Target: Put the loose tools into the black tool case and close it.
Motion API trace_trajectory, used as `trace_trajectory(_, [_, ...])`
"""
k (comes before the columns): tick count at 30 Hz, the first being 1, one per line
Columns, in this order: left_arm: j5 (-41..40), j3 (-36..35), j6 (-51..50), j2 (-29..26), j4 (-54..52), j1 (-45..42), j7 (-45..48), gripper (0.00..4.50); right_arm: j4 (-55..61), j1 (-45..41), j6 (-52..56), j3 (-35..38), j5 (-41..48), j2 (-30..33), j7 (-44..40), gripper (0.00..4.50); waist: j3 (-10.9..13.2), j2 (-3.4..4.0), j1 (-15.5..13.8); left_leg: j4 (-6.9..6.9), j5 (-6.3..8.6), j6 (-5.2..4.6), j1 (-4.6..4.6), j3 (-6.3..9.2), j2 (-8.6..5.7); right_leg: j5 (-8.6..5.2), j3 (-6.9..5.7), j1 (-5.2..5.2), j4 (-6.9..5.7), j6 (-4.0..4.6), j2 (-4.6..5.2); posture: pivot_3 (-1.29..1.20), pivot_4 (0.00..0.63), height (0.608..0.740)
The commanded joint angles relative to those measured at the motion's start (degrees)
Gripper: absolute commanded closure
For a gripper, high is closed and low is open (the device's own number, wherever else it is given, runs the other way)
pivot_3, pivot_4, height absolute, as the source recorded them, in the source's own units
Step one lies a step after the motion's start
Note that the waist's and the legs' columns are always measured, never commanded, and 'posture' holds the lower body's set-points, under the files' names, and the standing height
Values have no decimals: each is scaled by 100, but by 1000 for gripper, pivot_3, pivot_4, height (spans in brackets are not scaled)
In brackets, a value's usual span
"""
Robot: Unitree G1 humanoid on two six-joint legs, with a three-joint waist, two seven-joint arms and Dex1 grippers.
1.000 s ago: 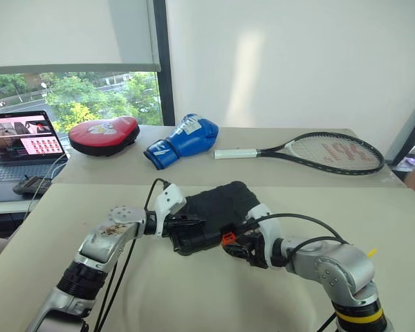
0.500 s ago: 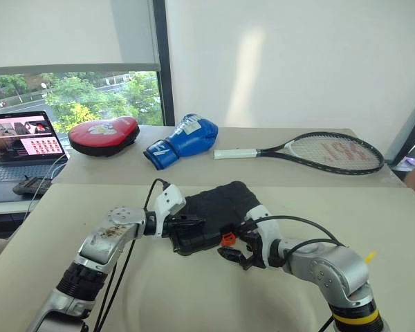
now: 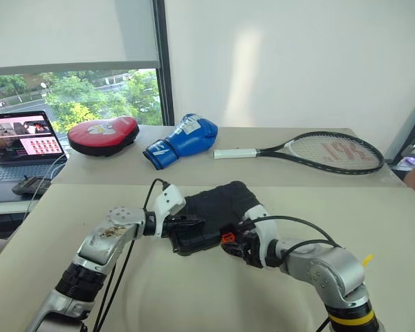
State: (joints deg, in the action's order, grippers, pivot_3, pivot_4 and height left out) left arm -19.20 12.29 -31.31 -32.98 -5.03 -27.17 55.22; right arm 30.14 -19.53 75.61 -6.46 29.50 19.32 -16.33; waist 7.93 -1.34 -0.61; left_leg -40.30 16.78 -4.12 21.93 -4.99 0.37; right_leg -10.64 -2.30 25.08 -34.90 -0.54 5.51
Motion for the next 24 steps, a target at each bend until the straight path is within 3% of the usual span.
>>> trace_trajectory(1, [241,306,-388,-94,197,261,-35,4500,235,-90,-172,199,24,-15,-6,3309,0,0,2,0,0,0,0,0,0,0,0,0,0,0,1,0,150,740])
trace_trajectory(14, [233,338,-433,-72,156,291,-89,4500,784,-270,221,393,167,109,23,3309,3,3,-7,4,0,0,18,0,1,0,-1,17,2,-3,0,0,150,740])
trace_trajectory(24, [237,400,-493,-35,115,269,-82,4500,580,-648,218,-310,-233,210,303,3310,4,4,3,7,0,0,17,0,-1,-3,-2,16,5,-1,2,0,150,740])
